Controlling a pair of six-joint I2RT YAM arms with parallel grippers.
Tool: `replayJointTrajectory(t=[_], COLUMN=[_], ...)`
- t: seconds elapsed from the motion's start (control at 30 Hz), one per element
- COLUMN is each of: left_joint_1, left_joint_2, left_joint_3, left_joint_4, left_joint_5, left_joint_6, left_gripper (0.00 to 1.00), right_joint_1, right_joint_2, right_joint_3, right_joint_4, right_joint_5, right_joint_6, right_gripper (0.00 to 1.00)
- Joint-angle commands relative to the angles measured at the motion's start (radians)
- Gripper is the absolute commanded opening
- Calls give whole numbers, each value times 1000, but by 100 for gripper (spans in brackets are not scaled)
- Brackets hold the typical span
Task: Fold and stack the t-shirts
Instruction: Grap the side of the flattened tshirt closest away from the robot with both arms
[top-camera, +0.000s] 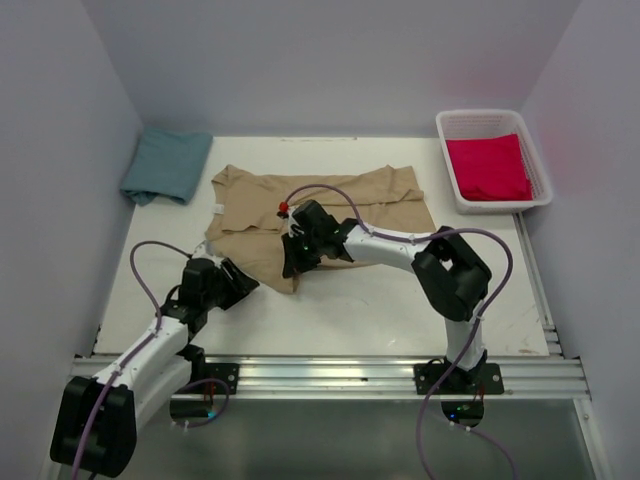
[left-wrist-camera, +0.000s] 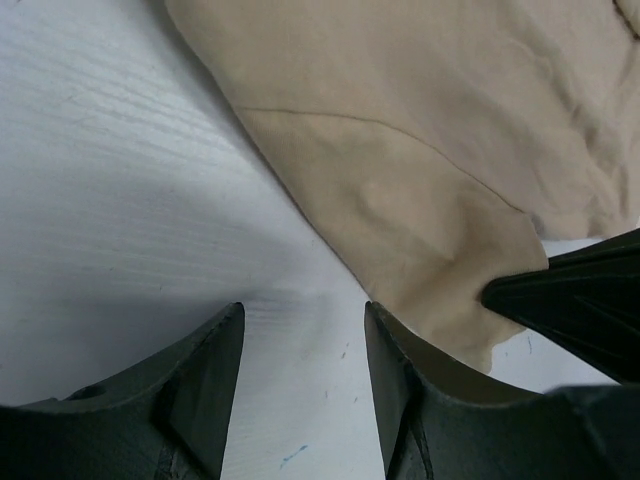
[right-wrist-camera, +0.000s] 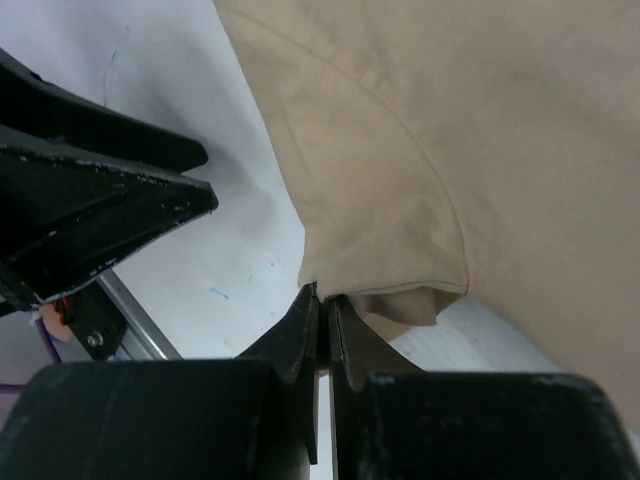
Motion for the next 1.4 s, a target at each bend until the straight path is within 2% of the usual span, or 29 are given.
replayJointTrajectory(t=[0.0,0.4,0.63,0.83,0.97,1.23,1.37], left_joint_1=[-14,-29,-53,-162,-289,-388,-409], left_joint_2=[24,82,128,297,421,607,644], left_joint_3=[0,3,26,147,216,314,348], left_joint_4=[132,202,265,267,337,374,363], left_joint_5=[13,-1,13,-35,-119,-205,-239], left_joint_6=[-11,-27,-40,-56,-98,-159,-167], left_gripper=[55,54,54,54,54,54,54], right_joint_1=[-14,-198,-232,-236,-238,-246,-252], right_joint_2=[-36,108,227,267,264,238,221], right_joint_3=[60,100,190,198,180,126,92], right_joint_4=[-7,112,94,109,132,160,174], right_joint_5=[82,113,110,93,84,73,65], right_joint_6=[-22,84,82,88,93,85,82], right_gripper=[0,0,0,0,0,0,0])
